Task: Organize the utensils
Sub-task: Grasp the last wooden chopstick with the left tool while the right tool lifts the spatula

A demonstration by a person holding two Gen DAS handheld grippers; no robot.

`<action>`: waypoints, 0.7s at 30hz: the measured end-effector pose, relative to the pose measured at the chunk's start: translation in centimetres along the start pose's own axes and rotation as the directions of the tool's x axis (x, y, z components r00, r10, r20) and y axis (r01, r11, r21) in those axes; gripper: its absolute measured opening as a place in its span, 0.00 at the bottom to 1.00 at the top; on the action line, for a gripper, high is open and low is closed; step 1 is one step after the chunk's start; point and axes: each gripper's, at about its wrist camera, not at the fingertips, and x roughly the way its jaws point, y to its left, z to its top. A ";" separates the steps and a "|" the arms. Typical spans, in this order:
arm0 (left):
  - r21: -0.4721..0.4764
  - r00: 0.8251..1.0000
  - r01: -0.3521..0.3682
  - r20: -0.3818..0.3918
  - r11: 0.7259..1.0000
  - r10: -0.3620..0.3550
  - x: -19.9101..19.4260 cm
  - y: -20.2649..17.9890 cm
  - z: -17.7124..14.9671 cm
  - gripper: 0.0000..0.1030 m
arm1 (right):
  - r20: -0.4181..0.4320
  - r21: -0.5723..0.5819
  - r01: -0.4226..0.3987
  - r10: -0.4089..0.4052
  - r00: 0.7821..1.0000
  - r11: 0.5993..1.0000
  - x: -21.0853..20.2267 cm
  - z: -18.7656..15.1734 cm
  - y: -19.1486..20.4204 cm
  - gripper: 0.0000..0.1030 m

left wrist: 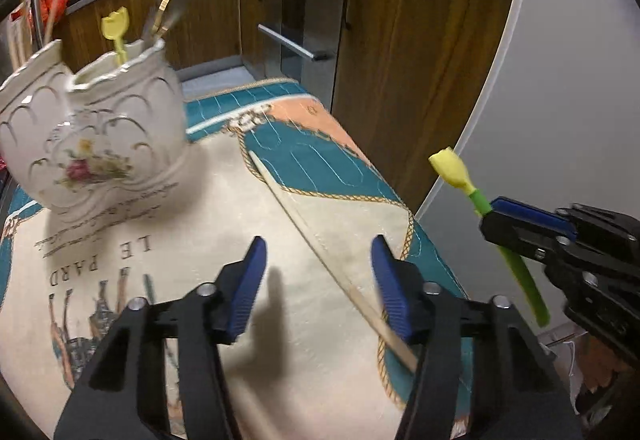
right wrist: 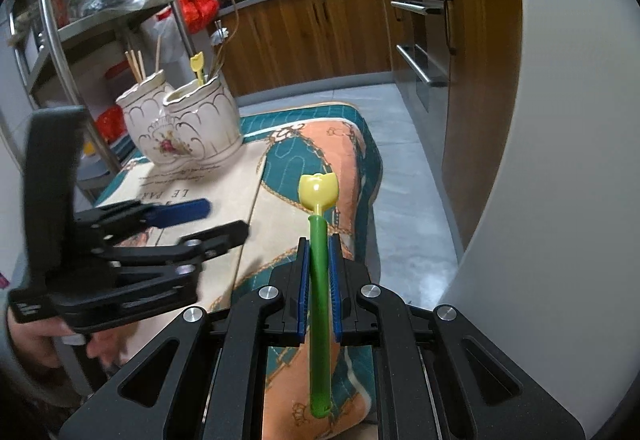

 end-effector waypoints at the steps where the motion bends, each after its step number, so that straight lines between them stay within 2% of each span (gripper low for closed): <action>1: -0.001 1.000 -0.012 -0.014 1.000 0.012 0.4 -0.3 0.0 0.43 | 0.002 -0.001 -0.003 0.003 1.000 1.000 -0.1 -0.1 0.0 0.10; 4: 0.013 0.998 -0.046 -0.031 0.999 0.046 1.3 -0.6 0.0 0.37 | 0.008 -0.008 -0.009 0.009 1.000 1.000 -0.3 -0.2 0.2 0.10; 6: 0.032 0.997 -0.071 -0.032 0.997 0.072 1.4 -0.8 0.2 0.23 | 0.011 -0.012 -0.013 0.013 1.000 1.000 -0.3 -0.2 0.6 0.10; 7: 0.037 0.997 -0.072 -0.033 0.997 0.073 1.4 -0.7 0.2 0.13 | 0.011 -0.016 -0.015 0.015 1.000 1.000 -0.4 -0.2 0.6 0.10; 8: 0.037 0.997 -0.069 -0.036 0.997 0.070 1.4 -0.5 0.3 0.08 | 0.012 -0.019 -0.017 0.017 1.000 1.000 -0.3 -0.2 0.8 0.10; 16: 0.029 0.999 -0.038 -0.033 0.999 0.039 0.0 2.7 -0.1 0.06 | 0.019 -0.042 -0.041 0.042 0.999 0.998 0.1 0.3 2.3 0.10; 20: 0.040 1.000 -0.022 0.012 0.999 0.022 -2.0 4.0 -0.4 0.06 | 0.029 -0.050 -0.050 0.052 0.998 0.998 0.4 0.8 3.2 0.10; 21: 0.045 0.999 -0.003 0.045 0.999 0.001 -3.0 4.5 -0.4 0.06 | 0.036 -0.052 -0.053 0.055 0.998 0.997 0.4 1.1 3.5 0.10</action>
